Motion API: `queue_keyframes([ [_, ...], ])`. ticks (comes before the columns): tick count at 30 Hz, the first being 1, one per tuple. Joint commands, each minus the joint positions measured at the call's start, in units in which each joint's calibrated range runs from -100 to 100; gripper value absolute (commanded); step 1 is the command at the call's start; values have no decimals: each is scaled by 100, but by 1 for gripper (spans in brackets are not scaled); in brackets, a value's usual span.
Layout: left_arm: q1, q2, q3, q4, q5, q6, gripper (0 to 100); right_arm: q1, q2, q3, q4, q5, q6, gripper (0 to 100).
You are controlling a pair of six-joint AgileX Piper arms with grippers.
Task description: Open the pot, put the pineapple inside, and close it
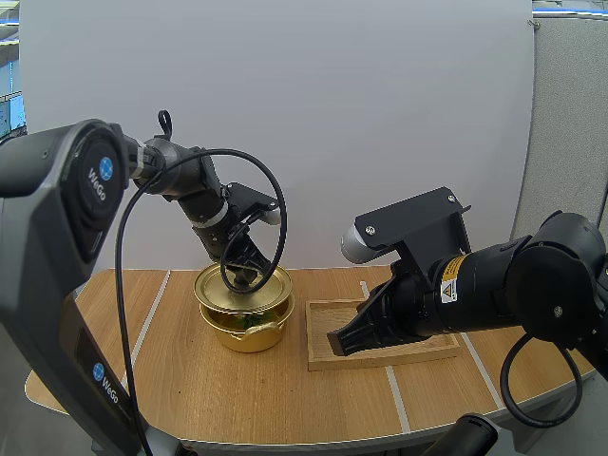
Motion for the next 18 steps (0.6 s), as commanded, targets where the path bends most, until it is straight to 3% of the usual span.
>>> queue_keyframes([
  [1,-10,143,23,-178,-115,36,0,-14,-54,3,-53,67,-44,0],
  [18,-10,345,457,-336,-176,187,0,-14,-54,3,-53,82,-44,0],
])
